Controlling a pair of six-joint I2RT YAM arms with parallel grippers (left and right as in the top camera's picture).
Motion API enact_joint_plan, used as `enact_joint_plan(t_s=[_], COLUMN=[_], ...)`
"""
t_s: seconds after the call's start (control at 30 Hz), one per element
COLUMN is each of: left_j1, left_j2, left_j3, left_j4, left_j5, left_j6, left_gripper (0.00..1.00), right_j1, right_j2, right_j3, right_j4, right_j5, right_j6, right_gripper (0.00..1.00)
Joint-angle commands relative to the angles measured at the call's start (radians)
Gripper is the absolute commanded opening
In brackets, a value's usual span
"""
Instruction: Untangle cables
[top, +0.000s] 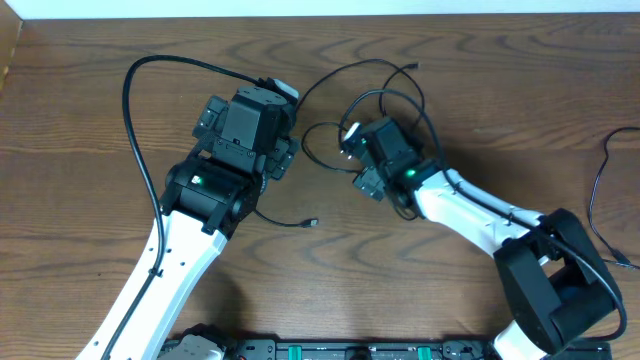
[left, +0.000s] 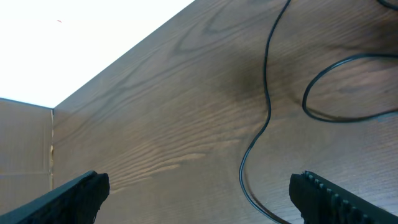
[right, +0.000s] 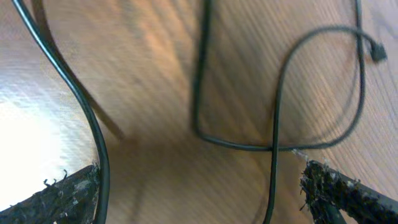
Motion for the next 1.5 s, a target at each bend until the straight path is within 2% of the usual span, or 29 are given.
enact_joint_plan(t_s=[0.0, 0.67, 0.73, 0.83, 0.97, 1.0, 1.03, 1.07, 1.1, 1.3, 1.47], left_j1=[0.002, 0.002, 0.002, 0.002, 0.002, 0.002, 0.002, 0.002, 0.002, 0.002, 0.002], left_j2=[-0.003, -0.003, -0.003, -0.003, -0.003, -0.003, -0.003, -0.003, -0.003, -0.003, -0.003], left_j3=[0.014, 0.014, 0.014, 0.014, 0.014, 0.014, 0.014, 0.014, 0.014, 0.014, 0.014], left_j4=[0.0, 0.0, 0.0, 0.0, 0.0, 0.0, 0.0, 0.0, 0.0, 0.0, 0.0], left_j5=[0.009, 0.009, 0.009, 0.009, 0.009, 0.009, 0.009, 0.009, 0.009, 0.009, 0.009], left_j6=[-0.006, -0.006, -0.006, -0.006, -0.006, -0.006, -0.006, -0.006, -0.006, -0.006, -0.005], left_gripper=[0.98, 0.98, 0.98, 0.98, 0.98, 0.98, 0.98, 0.98, 0.98, 0.98, 0.98], right_j1=[-0.019, -0.02, -0.021, -0.021, -0.021, -0.021, -0.021, -0.021, -0.021, -0.021, -0.018], right_j2=[0.049, 0.19, 0.203, 0.219, 0.236, 0.238, 0.239, 0.239, 0.239, 0.212, 0.044], right_j3=[-0.006, -0.006, -0.006, -0.006, -0.006, -0.006, -0.006, -0.006, -0.006, -0.006, -0.004], right_j4=[0.017, 0.301, 0.321, 0.346, 0.371, 0.374, 0.375, 0.375, 0.375, 0.351, 0.217], right_j5=[-0.056, -0.063, -0.071, -0.07, -0.071, -0.071, -0.071, -0.069, -0.069, -0.01, 0.106], right_j6=[-0.005, -0.01, -0.01, -0.01, -0.01, -0.01, -0.01, -0.009, -0.006, 0.077, 0.096], right_gripper=[0.99, 0.99, 0.96, 0.84, 0.49, 0.43, 0.31, 0.06, 0.01, 0.01, 0.01])
